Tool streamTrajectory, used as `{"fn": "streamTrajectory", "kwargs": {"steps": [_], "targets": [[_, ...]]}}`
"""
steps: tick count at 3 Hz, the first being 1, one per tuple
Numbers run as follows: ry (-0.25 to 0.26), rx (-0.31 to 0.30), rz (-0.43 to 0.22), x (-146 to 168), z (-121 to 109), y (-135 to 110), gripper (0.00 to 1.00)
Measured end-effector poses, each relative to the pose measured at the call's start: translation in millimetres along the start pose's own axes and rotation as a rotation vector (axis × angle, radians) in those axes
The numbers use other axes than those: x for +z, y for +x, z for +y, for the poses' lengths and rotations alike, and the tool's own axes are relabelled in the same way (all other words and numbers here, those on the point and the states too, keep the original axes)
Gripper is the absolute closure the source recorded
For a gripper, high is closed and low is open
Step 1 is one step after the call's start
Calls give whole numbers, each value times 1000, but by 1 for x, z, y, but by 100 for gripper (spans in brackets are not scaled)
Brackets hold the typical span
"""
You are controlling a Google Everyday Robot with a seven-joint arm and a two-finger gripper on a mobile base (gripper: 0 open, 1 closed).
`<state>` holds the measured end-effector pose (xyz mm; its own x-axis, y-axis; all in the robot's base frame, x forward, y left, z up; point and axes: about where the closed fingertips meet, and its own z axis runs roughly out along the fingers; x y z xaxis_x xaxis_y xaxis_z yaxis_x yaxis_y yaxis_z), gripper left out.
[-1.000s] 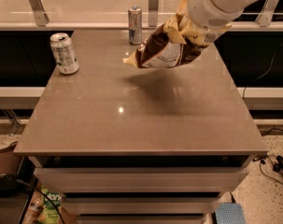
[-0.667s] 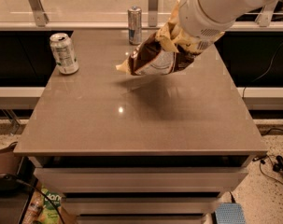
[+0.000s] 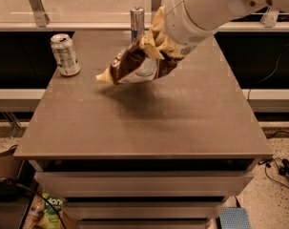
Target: Move brown chip bag near 7up can
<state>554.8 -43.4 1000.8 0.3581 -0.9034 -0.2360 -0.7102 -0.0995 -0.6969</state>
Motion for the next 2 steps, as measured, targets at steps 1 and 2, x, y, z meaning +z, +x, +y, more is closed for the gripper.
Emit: {"fn": "streamTrajectory", "kwargs": {"steps": [1, 2], "targets": [[-17, -45, -107, 15, -1, -16, 100], [-36, -77, -199, 27, 6, -35, 100]]}}
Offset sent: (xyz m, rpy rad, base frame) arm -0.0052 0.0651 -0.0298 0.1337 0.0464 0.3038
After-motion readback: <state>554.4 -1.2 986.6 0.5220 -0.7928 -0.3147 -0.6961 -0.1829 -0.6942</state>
